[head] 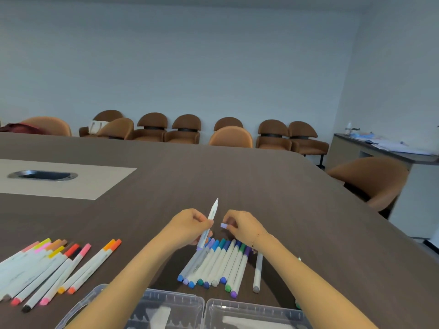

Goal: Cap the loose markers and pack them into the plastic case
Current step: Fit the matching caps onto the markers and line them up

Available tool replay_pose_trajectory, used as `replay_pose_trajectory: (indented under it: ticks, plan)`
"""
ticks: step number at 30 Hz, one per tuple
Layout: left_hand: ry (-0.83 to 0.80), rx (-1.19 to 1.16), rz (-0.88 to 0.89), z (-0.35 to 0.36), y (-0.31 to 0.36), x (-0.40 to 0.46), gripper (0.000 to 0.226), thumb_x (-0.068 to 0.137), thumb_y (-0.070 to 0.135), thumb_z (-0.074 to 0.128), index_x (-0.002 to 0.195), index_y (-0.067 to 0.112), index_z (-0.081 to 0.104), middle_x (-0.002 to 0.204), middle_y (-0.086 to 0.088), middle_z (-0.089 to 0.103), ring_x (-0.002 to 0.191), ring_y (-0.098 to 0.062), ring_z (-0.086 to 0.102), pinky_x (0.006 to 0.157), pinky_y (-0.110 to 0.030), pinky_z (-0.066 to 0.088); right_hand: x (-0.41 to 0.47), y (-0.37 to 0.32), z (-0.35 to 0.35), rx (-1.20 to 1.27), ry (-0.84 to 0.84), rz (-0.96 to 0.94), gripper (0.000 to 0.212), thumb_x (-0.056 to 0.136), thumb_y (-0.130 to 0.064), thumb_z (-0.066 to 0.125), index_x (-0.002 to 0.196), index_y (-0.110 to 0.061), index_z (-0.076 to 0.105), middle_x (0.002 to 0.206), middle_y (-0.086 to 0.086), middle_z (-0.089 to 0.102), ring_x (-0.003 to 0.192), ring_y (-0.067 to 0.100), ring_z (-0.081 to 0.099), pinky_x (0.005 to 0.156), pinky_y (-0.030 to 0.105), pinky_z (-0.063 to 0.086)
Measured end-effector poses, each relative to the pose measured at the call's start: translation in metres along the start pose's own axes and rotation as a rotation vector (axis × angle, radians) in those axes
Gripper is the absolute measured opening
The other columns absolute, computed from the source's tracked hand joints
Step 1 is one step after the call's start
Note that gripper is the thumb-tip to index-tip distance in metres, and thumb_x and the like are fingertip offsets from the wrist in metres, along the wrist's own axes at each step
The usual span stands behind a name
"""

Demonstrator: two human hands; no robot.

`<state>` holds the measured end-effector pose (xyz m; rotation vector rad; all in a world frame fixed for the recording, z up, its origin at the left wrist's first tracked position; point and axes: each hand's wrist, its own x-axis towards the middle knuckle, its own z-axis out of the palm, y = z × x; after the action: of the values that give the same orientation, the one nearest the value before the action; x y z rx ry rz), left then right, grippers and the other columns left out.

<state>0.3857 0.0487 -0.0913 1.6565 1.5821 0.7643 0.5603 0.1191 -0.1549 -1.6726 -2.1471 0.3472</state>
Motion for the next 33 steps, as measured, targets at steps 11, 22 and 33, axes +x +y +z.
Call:
replay_pose_trajectory:
  ticks: [11, 22, 33]
  plan:
    - [-0.238, 0.024, 0.121, 0.075, 0.025, -0.02, 0.017, 0.091, 0.026, 0.059, 0.088, 0.017, 0.073, 0.079, 0.004, 0.073, 0.063, -0.005, 0.064, 0.048, -0.01, 0.045, -0.112, 0.064, -0.056, 1.1, 0.219, 0.382, 0.018, 0.091, -0.025, 0.059, 0.105, -0.018, 0.067, 0.104, 0.004, 0.069, 0.099, 0.018, 0.063, 0.08, 0.024, 0.05]
    - [-0.233, 0.108, 0.175, 0.099, 0.032, -0.022, 0.011, 0.091, 0.028, 0.06, 0.086, 0.023, 0.068, 0.073, 0.012, 0.067, 0.06, -0.01, 0.062, 0.044, -0.009, 0.044, -0.116, 0.063, -0.062, 0.948, 0.273, 0.346, 0.02, 0.093, -0.027, 0.054, 0.106, -0.018, 0.067, 0.103, 0.0, 0.068, 0.097, 0.015, 0.062, 0.071, 0.019, 0.048]
    - [-0.254, 0.076, 0.045, 0.125, 0.034, -0.028, 0.024, 0.094, 0.03, 0.055, 0.105, 0.013, 0.067, 0.08, 0.004, 0.065, 0.063, -0.01, 0.063, 0.061, -0.015, 0.053, -0.108, 0.053, -0.047, 0.757, 0.349, 0.232, 0.021, 0.094, -0.022, 0.054, 0.097, -0.007, 0.068, 0.086, -0.004, 0.062, 0.074, 0.012, 0.059, 0.058, 0.007, 0.046]
